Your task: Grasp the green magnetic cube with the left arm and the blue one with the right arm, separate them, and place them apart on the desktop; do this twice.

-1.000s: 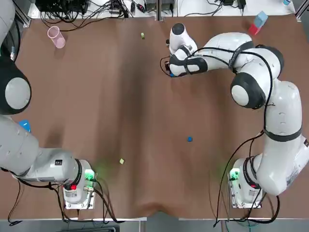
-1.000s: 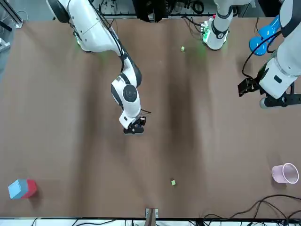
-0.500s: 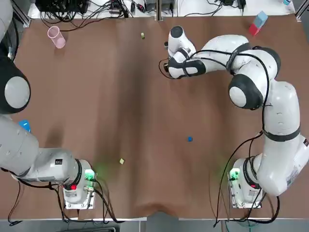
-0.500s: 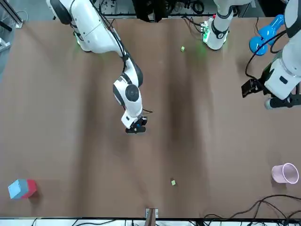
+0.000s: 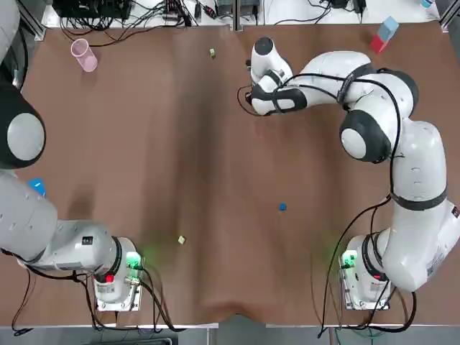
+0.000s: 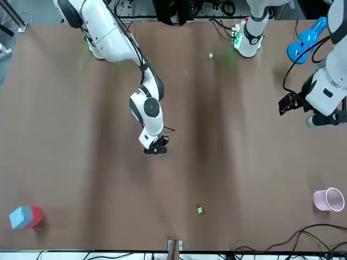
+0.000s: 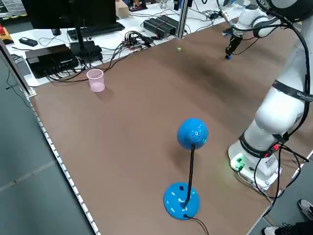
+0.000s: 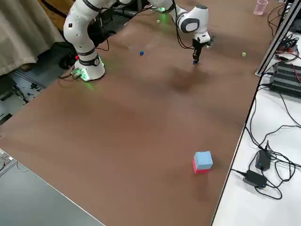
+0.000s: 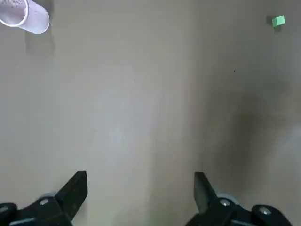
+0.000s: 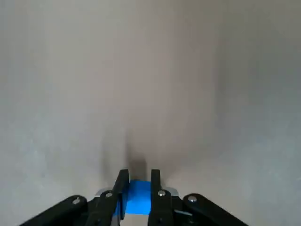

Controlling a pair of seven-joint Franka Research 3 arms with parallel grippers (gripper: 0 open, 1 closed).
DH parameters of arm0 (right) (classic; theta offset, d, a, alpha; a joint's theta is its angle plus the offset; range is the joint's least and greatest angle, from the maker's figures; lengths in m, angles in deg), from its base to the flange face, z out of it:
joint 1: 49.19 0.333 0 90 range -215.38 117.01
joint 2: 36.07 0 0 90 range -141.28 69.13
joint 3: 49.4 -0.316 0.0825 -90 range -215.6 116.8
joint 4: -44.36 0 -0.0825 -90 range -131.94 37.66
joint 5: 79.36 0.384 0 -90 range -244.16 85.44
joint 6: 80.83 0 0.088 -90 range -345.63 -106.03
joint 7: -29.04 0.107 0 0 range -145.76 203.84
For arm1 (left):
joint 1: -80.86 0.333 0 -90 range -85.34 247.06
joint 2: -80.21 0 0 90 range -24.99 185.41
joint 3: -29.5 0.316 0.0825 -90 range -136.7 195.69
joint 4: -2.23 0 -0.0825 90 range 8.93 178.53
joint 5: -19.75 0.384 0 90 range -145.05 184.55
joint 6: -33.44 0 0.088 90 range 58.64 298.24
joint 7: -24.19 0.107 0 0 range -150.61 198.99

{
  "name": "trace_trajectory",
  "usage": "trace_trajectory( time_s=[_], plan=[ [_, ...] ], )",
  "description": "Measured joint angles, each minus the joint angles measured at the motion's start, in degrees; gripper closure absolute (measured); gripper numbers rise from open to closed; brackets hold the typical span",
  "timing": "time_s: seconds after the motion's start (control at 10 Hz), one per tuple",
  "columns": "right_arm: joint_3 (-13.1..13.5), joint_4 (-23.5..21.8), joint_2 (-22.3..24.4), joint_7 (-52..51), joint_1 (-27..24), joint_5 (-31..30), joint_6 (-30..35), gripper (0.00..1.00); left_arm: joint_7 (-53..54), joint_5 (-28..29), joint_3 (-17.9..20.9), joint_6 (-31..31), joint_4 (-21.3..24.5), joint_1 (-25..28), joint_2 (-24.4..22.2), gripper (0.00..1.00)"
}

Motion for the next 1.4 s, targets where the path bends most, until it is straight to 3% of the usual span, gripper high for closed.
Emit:
trace_trajectory(
  time_s=[0.3,0.4,0.5,0.9,1.2,1.4],
  plan=[
    [5.2,8.9,-1.9,-0.2,0.1,-0.8,1.1,0.77,0.0,0.0,-0.1,0.1,0.0,-0.1,1.0,0.00],
    [7.8,13.9,-4.7,-1.8,-0.1,-0.9,3.4,0.77,0.0,-0.1,-0.1,0.3,0.0,-0.2,1.5,0.00],
    [8.7,18.5,-7.3,-4.2,-0.5,-0.9,5.7,0.77,0.0,-0.1,-0.2,0.7,0.0,-0.4,1.8,0.00],
    [9.2,33.5,-17.5,-7.5,-5.0,3.8,8.5,0.77,-0.1,-0.1,-0.4,1.1,0.0,-0.3,2.0,0.00],
    [9.2,39.6,-22.0,-15.9,-8.2,5.2,8.7,0.76,0.2,-0.1,0.0,1.1,-0.2,0.8,2.0,0.00],
    [9.2,40.4,-22.3,-18.0,-8.6,5.4,8.8,0.48,0.2,-0.1,0.0,1.1,-0.3,0.8,2.0,0.00]
  ],
)
